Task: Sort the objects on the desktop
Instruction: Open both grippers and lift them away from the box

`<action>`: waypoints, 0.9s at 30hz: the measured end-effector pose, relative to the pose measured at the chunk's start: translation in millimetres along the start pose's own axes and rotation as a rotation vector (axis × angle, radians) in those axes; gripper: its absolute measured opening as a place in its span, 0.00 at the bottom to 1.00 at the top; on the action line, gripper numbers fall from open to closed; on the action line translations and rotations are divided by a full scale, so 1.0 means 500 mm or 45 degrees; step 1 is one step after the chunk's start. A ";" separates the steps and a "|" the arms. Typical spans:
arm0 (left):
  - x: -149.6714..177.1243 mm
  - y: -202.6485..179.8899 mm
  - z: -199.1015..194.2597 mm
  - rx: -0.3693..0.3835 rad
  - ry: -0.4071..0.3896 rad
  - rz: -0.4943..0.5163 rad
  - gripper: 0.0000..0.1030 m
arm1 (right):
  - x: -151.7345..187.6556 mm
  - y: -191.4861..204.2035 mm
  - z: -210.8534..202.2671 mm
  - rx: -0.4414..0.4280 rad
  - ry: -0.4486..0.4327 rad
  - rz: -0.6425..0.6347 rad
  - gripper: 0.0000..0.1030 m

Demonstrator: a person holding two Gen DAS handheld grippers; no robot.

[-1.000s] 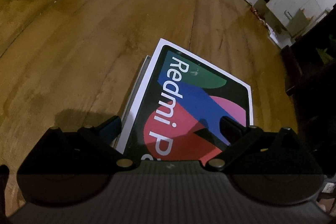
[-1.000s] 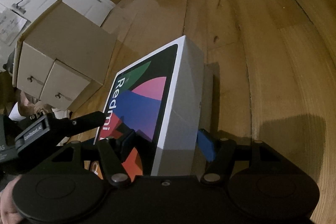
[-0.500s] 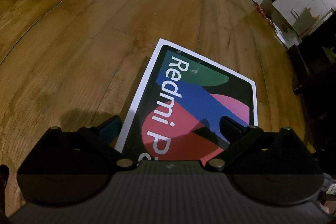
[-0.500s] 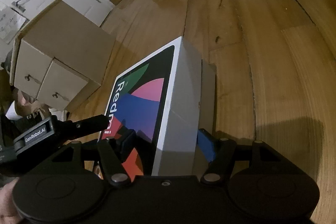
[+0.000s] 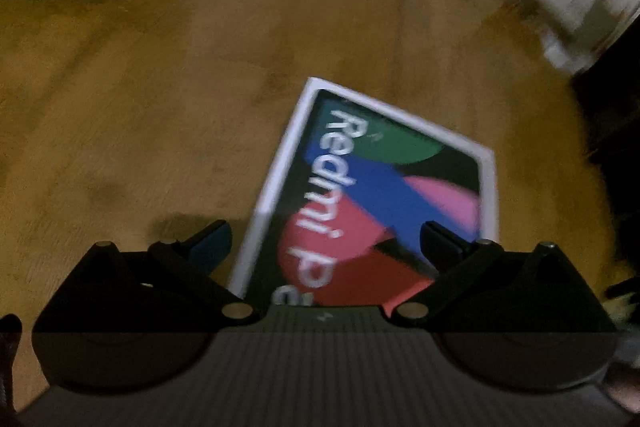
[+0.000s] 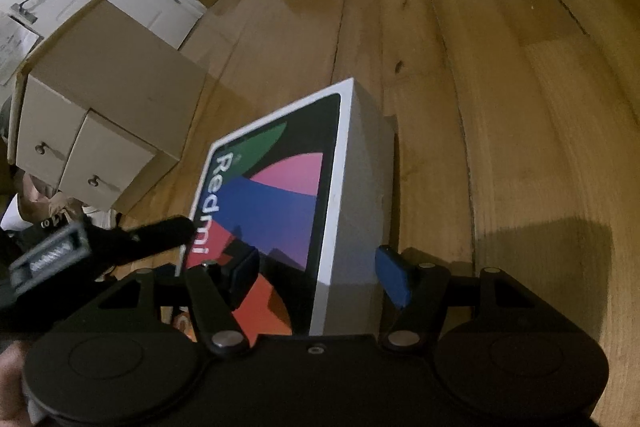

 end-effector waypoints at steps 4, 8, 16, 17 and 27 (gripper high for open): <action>0.017 -0.036 -0.009 -0.072 0.010 0.066 1.00 | 0.002 0.010 0.002 0.083 0.020 -0.043 0.69; 0.029 -0.061 -0.038 -0.092 -0.003 0.079 1.00 | 0.012 0.019 0.001 0.182 0.058 -0.077 0.69; 0.047 -0.086 -0.143 -0.186 -0.067 0.139 1.00 | 0.012 0.078 -0.076 0.259 0.077 -0.143 0.68; 0.050 -0.090 -0.152 -0.191 -0.065 0.156 1.00 | 0.017 0.083 -0.087 0.281 0.081 -0.157 0.68; 0.105 -0.111 -0.235 -0.219 -0.093 0.277 1.00 | 0.064 0.113 -0.182 0.456 0.096 -0.274 0.69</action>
Point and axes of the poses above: each gripper's, at about its wrist camera, not at the fingertips, and z roughly the way its jaws point, y to its left, x to its underside, the point moved 8 cm from there along z, roughly the way its jaws point, and after that the axes turned 12 degrees about y, right-handed, at the moved point
